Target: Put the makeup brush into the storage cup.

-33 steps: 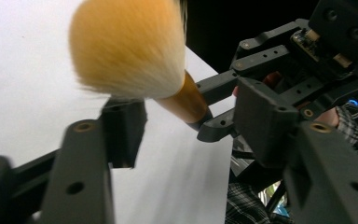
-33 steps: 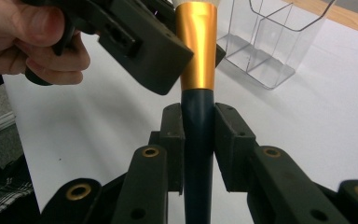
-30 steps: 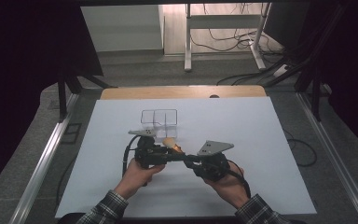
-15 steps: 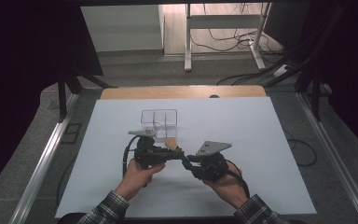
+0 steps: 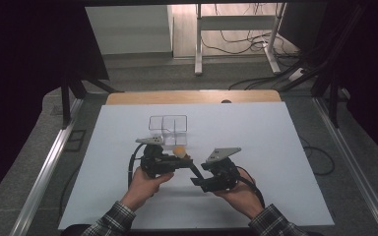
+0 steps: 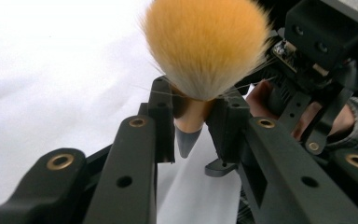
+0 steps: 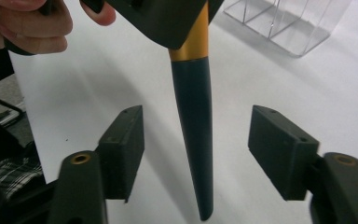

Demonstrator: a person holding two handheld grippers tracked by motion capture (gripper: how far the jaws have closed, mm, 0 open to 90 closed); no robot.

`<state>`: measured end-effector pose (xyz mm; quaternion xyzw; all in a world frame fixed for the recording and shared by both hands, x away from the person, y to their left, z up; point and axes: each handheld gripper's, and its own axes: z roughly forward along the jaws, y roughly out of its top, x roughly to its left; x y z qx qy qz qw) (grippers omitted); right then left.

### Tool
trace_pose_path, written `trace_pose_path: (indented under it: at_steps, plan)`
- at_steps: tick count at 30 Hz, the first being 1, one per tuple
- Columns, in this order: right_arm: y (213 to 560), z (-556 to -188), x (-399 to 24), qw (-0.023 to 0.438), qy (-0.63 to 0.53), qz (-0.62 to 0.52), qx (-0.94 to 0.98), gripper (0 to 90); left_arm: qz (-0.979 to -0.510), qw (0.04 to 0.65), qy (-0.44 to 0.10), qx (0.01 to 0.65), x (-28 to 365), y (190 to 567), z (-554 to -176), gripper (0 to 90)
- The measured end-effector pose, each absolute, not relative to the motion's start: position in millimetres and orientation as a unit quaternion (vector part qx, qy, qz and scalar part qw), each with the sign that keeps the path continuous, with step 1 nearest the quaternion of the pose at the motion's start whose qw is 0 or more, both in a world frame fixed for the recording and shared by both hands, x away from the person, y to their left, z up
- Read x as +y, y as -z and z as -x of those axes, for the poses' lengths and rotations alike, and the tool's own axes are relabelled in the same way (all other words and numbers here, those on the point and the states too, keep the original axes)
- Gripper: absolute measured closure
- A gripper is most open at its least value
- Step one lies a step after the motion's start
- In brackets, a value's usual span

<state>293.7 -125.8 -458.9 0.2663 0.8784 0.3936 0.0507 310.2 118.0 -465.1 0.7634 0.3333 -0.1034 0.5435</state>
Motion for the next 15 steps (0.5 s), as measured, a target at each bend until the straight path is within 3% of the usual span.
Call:
trace_pose_path:
  at_steps: [15]
  plan:
    - [467.7,-300.1,-130.7,0.038,-0.380,-0.282,0.880,21.0,-0.772,0.536,0.064,0.336,123.8,458.4,-306.5,72.4]
